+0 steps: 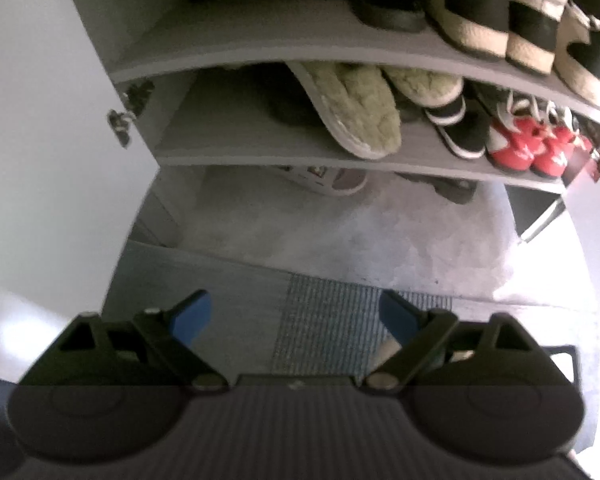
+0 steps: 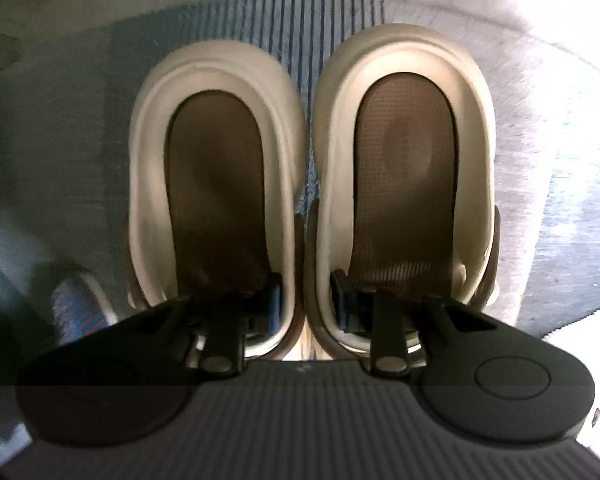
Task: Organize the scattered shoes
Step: 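Lift the cream clogs with the right tool toward the open cabinet, then lower the clogs with the right tool and release them on the cabinet floor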
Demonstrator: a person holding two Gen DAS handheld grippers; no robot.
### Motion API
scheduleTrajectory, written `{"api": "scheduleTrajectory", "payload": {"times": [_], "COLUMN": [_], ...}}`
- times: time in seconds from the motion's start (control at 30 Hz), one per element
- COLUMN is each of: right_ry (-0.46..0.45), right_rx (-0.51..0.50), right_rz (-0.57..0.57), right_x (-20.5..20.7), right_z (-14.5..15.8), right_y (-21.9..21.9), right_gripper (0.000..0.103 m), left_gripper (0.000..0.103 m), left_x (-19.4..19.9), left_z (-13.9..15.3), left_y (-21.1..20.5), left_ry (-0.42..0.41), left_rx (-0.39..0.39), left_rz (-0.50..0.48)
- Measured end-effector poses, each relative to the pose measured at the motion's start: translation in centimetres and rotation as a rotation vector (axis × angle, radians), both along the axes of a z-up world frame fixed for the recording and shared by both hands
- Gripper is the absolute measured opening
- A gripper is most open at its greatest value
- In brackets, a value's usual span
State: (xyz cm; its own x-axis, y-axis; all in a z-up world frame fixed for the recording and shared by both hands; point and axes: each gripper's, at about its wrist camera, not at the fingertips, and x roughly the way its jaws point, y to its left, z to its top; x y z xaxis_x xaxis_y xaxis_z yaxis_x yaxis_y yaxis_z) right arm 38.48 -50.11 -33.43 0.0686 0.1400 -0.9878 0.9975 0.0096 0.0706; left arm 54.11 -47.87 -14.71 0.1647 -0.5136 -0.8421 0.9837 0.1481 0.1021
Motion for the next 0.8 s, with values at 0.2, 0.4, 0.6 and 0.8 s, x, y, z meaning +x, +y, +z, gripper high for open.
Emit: {"api": "scheduleTrajectory", "payload": {"times": [0.2,0.4,0.6,0.8], "right_ry": [-0.004,-0.033,-0.081,-0.115], "right_rx": [-0.055,-0.154,-0.304,-0.453], "right_rz": [0.031,0.047,0.044,0.103], "right_x": [1.0,1.9,2.6,2.0], "right_z": [8.0,17.2,27.7,35.2], "right_y": [0.6,-1.0,-4.0,-7.3], "right_gripper": [0.028,0.028,0.027,0.027], "left_gripper": [0.092,0.092,0.092,0.092], "left_x": [0.7,3.5,4.5,4.1], "left_z": [4.2,10.6,13.9,16.3], "left_y": [0.7,1.6,1.9,2.1], "left_ry": [-0.005,-0.046,-0.071,-0.061], "left_rx": [-0.044,-0.086,-0.078,-0.082], "left_rz": [0.04,0.057,0.076,0.037]}}
